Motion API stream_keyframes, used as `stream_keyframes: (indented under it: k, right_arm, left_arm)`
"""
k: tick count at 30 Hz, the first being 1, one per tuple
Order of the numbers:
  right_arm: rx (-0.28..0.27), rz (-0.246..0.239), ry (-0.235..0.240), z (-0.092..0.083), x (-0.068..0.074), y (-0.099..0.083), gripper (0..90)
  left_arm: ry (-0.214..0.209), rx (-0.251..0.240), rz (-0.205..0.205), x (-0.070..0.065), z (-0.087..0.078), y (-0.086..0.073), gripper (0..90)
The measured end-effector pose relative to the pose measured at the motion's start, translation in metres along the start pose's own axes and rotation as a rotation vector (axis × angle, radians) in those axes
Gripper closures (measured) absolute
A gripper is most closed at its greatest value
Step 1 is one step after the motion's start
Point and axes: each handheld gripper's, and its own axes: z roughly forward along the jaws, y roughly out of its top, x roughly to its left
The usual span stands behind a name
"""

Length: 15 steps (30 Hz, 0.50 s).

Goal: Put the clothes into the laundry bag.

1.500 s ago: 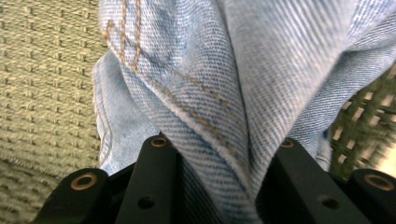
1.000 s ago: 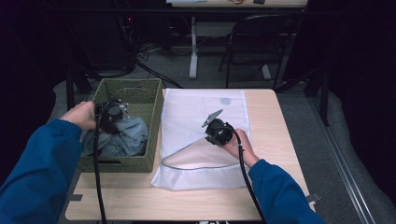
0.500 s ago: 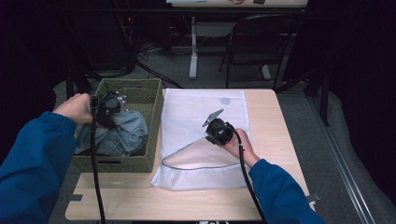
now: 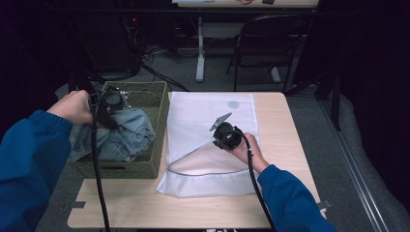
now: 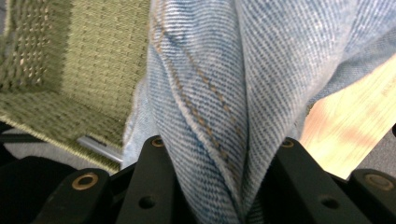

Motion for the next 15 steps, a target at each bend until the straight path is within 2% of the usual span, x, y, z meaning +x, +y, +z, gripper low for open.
stream_keyframes:
  k: [1, 7, 8, 9, 10, 13, 15]
  right_arm:
    - [-0.002, 0.001, 0.001, 0.0, 0.0, 0.0, 88.3]
    - [-0.008, -0.009, 0.0, -0.001, -0.001, 0.0, 88.3]
    - [-0.003, 0.005, -0.002, -0.001, 0.0, 0.0, 88.3]
    - [-0.007, 0.0, -0.001, -0.001, 0.0, 0.0, 88.3]
    - [-0.01, 0.0, 0.0, -0.001, 0.0, 0.0, 88.3]
    - [-0.013, -0.011, -0.006, -0.002, -0.001, 0.001, 88.3]
    - [-0.014, -0.001, -0.005, -0.004, -0.001, 0.002, 88.3]
  left_arm:
    - [0.006, 0.002, 0.012, -0.001, -0.003, 0.001, 73.8]
    - [0.026, -0.01, -0.015, -0.007, -0.016, 0.005, 73.8]
    - [0.038, -0.007, -0.024, -0.01, -0.022, 0.007, 73.8]
    - [0.038, -0.007, -0.024, -0.01, -0.022, 0.007, 73.9]
    - [0.048, -0.007, -0.023, -0.013, -0.029, 0.01, 73.8]
    - [0.047, -0.011, -0.022, -0.02, -0.04, 0.014, 73.8]
    - [0.034, -0.018, -0.02, -0.025, -0.046, 0.016, 73.8]
